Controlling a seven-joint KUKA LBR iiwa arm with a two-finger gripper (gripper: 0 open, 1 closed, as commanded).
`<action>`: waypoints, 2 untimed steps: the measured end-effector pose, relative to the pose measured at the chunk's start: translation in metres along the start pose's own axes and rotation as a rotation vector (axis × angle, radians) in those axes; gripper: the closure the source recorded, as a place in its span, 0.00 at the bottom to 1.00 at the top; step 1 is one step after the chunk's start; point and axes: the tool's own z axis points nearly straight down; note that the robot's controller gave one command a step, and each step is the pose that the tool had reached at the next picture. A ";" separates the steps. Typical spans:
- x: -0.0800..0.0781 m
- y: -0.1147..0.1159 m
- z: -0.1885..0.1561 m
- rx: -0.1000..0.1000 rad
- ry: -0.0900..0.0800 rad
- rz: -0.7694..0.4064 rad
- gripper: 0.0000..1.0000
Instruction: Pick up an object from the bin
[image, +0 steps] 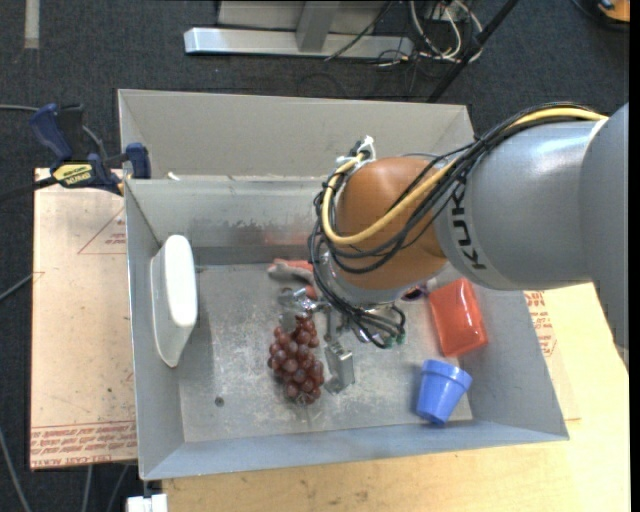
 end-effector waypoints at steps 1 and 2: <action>-0.023 -0.026 -0.001 0.003 -0.011 -0.142 0.00; -0.021 -0.028 0.027 0.003 -0.010 -0.403 0.00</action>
Offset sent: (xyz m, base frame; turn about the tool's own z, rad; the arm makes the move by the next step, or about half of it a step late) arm 0.0202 -0.0201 -0.0625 -0.6657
